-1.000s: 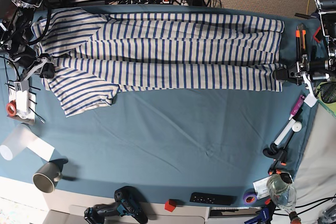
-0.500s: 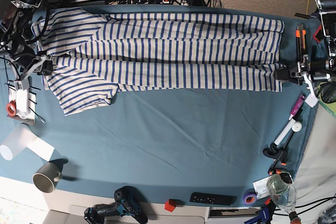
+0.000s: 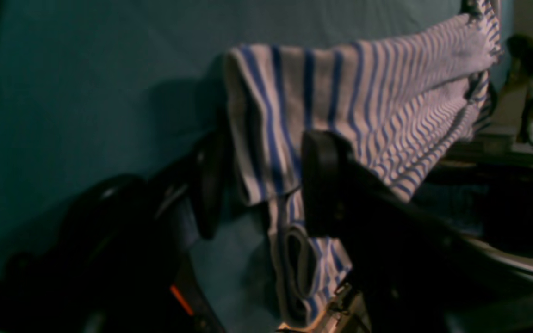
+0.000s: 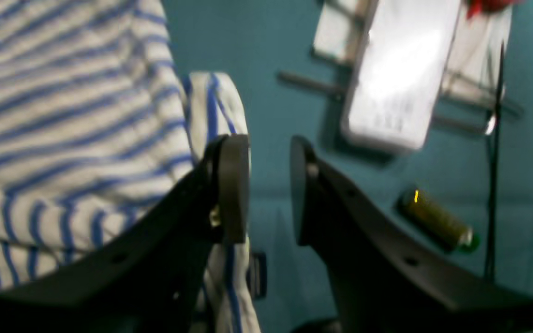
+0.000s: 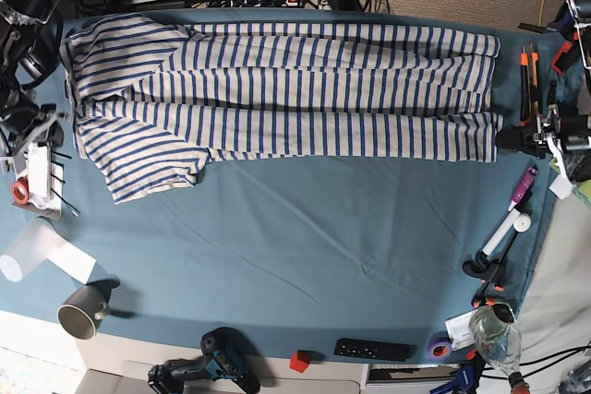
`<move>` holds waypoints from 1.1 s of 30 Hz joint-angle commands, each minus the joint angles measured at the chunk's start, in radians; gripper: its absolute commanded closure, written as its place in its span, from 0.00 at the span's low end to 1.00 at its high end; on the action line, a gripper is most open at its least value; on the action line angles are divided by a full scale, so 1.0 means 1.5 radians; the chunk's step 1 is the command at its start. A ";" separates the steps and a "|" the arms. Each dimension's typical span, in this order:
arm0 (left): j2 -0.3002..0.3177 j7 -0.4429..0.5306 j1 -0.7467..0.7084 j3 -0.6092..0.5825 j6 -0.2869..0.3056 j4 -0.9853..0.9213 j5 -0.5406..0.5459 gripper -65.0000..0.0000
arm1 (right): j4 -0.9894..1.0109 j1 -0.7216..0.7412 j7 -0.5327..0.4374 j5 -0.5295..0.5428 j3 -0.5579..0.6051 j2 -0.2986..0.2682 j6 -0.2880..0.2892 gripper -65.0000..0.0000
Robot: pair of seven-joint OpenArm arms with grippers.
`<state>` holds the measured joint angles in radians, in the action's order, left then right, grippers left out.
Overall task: Fold the T-shirt properly
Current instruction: 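Open both grippers and release the hem, then grasp the protruding sleeve fabric with the right gripper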
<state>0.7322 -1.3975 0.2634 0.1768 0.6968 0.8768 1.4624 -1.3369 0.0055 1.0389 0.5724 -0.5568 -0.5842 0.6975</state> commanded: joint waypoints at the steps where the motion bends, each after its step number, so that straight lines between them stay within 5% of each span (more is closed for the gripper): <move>1: 0.021 0.001 0.014 0.003 0.001 0.022 0.014 0.57 | -0.012 0.019 -0.021 0.007 -0.005 -0.022 0.000 0.76; 7: 0.020 0.001 0.014 0.003 0.001 0.100 0.014 0.57 | -0.012 0.087 -0.085 -0.018 -0.005 -0.015 0.000 0.76; 13: 0.020 0.001 0.014 0.003 0.001 0.120 0.014 0.57 | 0.074 0.172 -0.139 -0.100 -0.005 0.019 -0.058 0.76; 20: 0.020 0.001 0.014 0.003 0.001 0.120 0.014 0.57 | 0.290 0.255 -0.180 -0.081 -0.005 0.055 -0.054 0.76; 25: 0.020 0.001 0.014 0.003 0.001 0.120 0.014 0.57 | 0.323 0.270 -0.166 -0.035 -0.005 0.082 -0.008 0.75; 29: 0.020 0.001 0.014 0.003 0.001 0.120 0.014 0.57 | 0.323 0.271 -0.156 -0.036 -0.003 0.101 -0.009 0.52; 33: 0.020 0.001 0.014 0.003 0.001 0.120 0.014 0.57 | 0.323 0.271 -0.157 -0.046 -0.003 0.114 -0.009 0.52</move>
<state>0.7341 -1.3991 0.2634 0.1761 0.6968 1.0424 1.4597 -0.8368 0.3855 0.8211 0.4911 -0.5598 -0.3950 0.6777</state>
